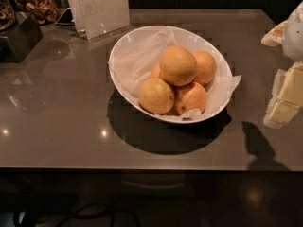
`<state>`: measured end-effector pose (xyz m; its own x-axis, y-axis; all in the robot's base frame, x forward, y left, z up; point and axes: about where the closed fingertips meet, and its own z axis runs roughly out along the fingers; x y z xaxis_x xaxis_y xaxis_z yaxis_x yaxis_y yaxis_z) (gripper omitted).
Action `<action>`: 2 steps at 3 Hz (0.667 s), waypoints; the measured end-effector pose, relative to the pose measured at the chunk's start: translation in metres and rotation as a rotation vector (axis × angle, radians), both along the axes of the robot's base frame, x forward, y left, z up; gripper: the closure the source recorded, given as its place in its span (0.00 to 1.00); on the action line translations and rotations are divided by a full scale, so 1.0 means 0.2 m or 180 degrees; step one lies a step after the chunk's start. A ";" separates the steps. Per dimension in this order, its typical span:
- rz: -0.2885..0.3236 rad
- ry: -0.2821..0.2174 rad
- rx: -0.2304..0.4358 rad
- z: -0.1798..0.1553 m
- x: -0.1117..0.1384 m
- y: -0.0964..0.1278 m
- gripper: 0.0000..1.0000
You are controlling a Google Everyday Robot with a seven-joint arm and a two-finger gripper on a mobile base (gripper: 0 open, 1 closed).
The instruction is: Pick orange from white bowl
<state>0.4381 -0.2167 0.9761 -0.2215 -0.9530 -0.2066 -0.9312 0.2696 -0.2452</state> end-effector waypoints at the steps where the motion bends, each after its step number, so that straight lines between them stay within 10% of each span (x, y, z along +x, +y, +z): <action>1: 0.0001 -0.0001 0.0000 0.00 0.00 0.00 0.00; 2: 0.0058 -0.0046 0.0021 0.02 0.03 0.02 0.00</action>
Offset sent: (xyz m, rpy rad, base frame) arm 0.0114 0.0064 0.0042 0.0142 -0.0069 0.0418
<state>0.4435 -0.2131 0.9807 -0.2011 -0.9554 -0.2161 -0.9323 0.2544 -0.2570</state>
